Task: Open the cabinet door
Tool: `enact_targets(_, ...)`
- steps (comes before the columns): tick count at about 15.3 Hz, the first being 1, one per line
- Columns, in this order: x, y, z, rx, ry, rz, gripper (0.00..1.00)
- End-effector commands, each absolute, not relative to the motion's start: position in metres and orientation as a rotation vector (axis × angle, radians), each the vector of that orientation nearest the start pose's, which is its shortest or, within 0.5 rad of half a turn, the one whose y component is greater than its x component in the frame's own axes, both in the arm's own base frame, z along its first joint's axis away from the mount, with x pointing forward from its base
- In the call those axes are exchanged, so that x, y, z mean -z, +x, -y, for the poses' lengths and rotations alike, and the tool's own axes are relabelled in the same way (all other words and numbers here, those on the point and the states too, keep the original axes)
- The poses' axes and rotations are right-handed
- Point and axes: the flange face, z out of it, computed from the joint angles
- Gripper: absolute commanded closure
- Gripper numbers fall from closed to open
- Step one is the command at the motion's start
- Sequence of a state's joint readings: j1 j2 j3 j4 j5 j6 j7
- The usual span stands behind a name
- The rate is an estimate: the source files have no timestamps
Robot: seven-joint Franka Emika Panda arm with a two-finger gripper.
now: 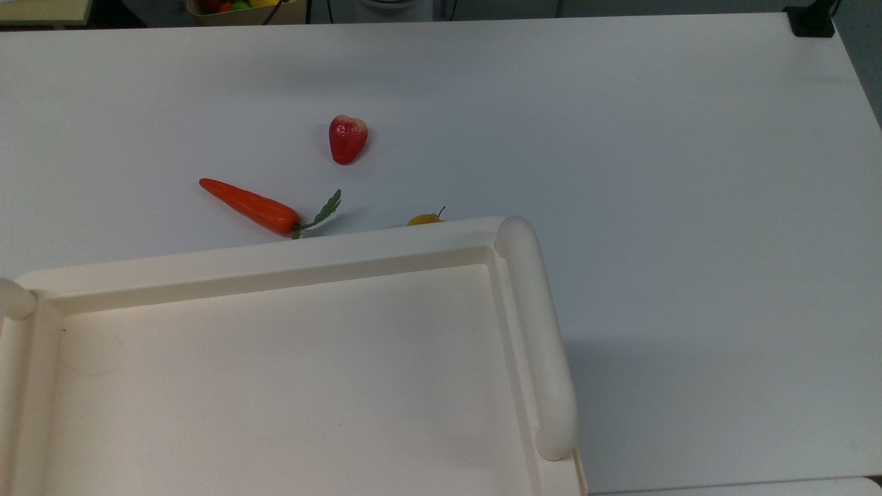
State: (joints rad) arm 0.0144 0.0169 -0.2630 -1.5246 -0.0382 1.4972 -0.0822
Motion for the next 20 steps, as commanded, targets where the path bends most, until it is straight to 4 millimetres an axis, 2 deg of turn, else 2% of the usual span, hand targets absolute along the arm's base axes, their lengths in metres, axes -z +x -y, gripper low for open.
enact_targets(1,-0.631,0.527,0.135,-0.123,-3.166,-0.280,0.00)
enact_targets(16,-0.628,0.533,0.129,-0.110,-3.160,-0.247,0.00)
enact_targets(20,-0.613,0.553,0.116,-0.077,-3.128,-0.216,0.00)
